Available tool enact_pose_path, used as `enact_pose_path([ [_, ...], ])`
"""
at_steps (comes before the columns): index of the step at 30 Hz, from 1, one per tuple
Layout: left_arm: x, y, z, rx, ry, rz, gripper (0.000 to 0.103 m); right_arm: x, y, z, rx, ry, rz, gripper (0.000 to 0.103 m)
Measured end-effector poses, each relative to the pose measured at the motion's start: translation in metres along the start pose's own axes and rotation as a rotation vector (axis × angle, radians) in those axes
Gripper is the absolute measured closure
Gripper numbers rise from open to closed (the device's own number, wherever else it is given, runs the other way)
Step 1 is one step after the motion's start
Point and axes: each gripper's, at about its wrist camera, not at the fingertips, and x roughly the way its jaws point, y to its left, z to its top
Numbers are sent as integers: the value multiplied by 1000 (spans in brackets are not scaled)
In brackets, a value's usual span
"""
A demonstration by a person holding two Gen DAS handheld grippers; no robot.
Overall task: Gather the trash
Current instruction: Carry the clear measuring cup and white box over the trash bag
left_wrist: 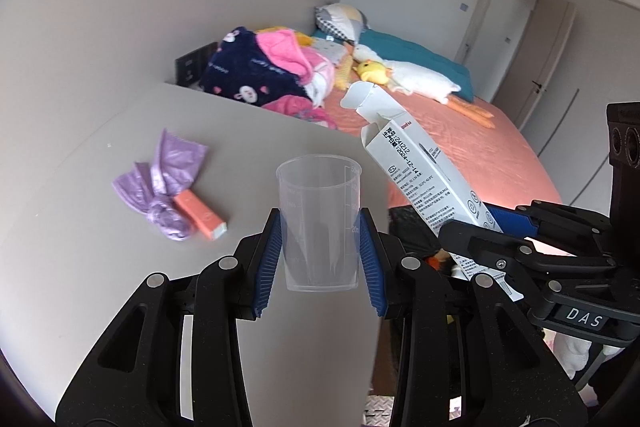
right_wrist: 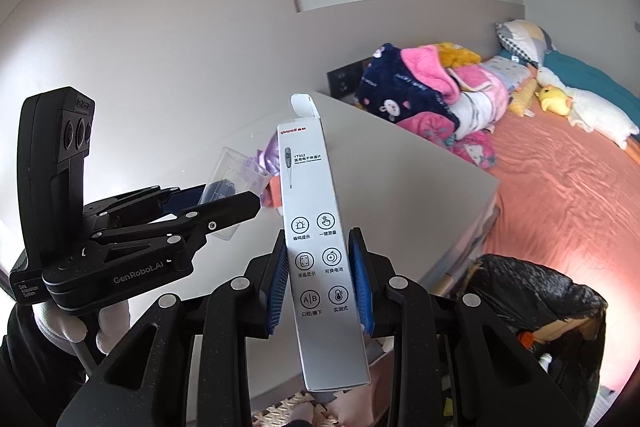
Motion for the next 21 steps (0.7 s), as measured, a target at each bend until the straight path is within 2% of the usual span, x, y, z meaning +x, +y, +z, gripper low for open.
enact_pose_path([
  [21,27,-103,6,154,31,-196,66,-74,-74,-36,149,-81,-175,72],
])
